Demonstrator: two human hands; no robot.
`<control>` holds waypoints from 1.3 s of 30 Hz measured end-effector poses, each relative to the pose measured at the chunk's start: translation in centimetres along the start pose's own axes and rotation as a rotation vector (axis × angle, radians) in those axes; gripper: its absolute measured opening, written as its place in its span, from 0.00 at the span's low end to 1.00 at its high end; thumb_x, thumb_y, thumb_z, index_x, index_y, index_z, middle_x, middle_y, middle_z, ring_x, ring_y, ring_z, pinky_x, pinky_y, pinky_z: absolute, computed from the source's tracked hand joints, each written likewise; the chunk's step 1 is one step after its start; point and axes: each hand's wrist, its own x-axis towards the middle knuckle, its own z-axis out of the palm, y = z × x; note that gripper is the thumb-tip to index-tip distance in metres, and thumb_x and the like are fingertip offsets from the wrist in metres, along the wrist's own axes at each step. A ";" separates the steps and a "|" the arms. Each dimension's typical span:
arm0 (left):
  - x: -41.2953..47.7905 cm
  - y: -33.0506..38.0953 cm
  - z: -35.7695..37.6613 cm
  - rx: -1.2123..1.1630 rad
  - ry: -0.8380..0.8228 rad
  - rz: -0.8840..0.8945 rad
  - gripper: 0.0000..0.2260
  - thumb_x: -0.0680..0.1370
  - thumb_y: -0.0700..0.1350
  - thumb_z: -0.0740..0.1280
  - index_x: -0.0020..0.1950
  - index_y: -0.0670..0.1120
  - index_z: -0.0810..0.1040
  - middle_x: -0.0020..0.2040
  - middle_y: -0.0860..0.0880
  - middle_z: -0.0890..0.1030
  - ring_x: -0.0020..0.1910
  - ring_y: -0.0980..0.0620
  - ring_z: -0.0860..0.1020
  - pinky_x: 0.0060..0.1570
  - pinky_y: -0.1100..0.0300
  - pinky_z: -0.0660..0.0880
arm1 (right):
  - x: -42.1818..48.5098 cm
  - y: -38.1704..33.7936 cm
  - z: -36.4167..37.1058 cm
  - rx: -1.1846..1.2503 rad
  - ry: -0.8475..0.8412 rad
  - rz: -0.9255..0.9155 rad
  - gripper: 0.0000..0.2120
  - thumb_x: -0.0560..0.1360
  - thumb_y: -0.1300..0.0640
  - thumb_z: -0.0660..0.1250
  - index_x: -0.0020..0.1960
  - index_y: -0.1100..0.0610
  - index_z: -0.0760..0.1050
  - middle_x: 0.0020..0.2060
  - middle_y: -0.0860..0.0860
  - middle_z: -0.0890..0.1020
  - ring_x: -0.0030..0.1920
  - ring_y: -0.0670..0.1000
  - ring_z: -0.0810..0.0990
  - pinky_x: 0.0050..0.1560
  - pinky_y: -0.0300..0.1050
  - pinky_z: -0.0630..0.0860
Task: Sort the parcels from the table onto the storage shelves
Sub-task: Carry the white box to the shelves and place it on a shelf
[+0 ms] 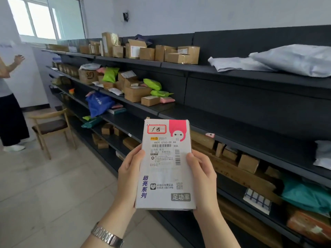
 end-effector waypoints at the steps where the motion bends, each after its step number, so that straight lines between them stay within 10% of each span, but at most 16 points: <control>1: 2.1 -0.3 -0.4 -0.008 -0.011 -0.004 0.14 0.77 0.51 0.68 0.62 0.55 0.83 0.51 0.48 0.90 0.45 0.49 0.88 0.37 0.58 0.83 | 1.5 0.6 1.1 -0.003 0.014 -0.004 0.06 0.79 0.51 0.70 0.55 0.48 0.81 0.53 0.50 0.87 0.51 0.55 0.88 0.51 0.57 0.86; 17: 32.1 -0.5 -0.6 0.012 -0.370 -0.136 0.23 0.76 0.56 0.67 0.69 0.50 0.79 0.62 0.43 0.85 0.60 0.38 0.84 0.62 0.34 0.77 | 22.1 5.7 14.6 0.060 0.316 -0.040 0.07 0.78 0.52 0.70 0.57 0.47 0.80 0.48 0.49 0.88 0.44 0.51 0.90 0.37 0.42 0.85; 34: 50.1 -4.4 10.8 0.042 -0.511 -0.251 0.19 0.74 0.54 0.70 0.64 0.52 0.83 0.55 0.46 0.89 0.53 0.43 0.87 0.54 0.44 0.81 | 40.2 7.5 13.0 0.064 0.505 -0.059 0.06 0.80 0.52 0.69 0.56 0.49 0.80 0.50 0.49 0.88 0.46 0.50 0.90 0.37 0.41 0.84; 39: 55.0 -6.6 14.8 0.047 -0.536 -0.347 0.10 0.77 0.50 0.70 0.57 0.50 0.85 0.45 0.48 0.90 0.39 0.51 0.89 0.31 0.58 0.81 | 45.0 7.3 12.0 0.013 0.608 -0.011 0.04 0.79 0.52 0.69 0.53 0.49 0.80 0.45 0.50 0.89 0.44 0.51 0.90 0.43 0.48 0.87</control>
